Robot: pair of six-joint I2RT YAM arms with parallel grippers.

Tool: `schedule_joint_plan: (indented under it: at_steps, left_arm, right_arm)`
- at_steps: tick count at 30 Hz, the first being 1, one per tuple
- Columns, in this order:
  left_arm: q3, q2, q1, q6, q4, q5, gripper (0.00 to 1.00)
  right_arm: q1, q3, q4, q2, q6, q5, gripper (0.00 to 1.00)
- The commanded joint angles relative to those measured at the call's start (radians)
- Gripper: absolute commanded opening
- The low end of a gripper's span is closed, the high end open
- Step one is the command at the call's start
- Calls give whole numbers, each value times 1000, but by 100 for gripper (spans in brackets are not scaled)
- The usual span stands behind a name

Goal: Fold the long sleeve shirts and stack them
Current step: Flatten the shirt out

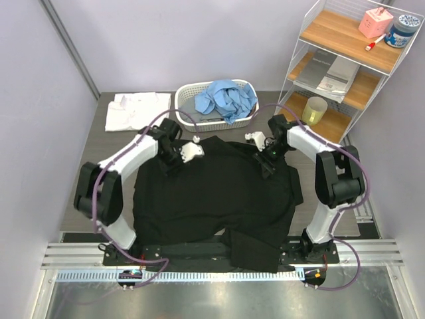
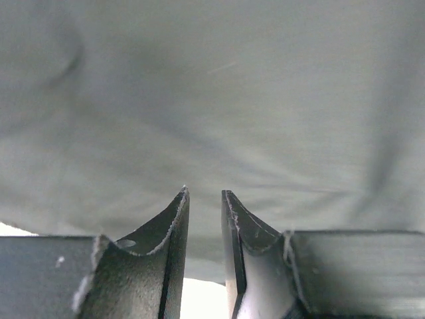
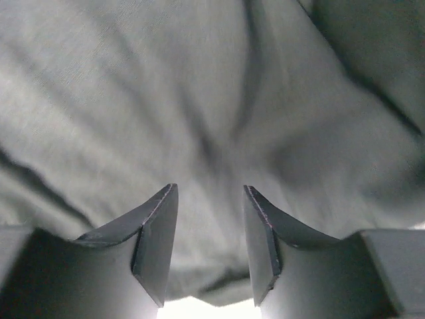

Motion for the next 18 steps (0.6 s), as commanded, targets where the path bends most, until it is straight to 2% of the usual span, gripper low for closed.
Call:
schedule_joint_plan:
  at_steps: [1, 5, 10, 13, 15, 18]
  left_arm:
    - [-8, 105, 95, -2, 91, -119, 27]
    - [-92, 123, 104, 50, 97, -164, 21]
    - [-264, 28, 78, 119, 20, -153, 16]
    - [-346, -65, 17, 151, -68, -115, 14]
    - [-373, -143, -52, 166, -135, -78, 13]
    - [-360, -199, -74, 173, -200, -18, 14]
  right_arm:
    - [38, -41, 122, 71, 67, 46, 48]
    - [75, -143, 146, 64, 23, 86, 47]
    - [156, -298, 125, -37, -37, 111, 47]
    - [216, -347, 85, -122, -78, 111, 48]
    - [239, -326, 4, -172, -112, 60, 48]
    - [224, -198, -131, -211, -117, -64, 48]
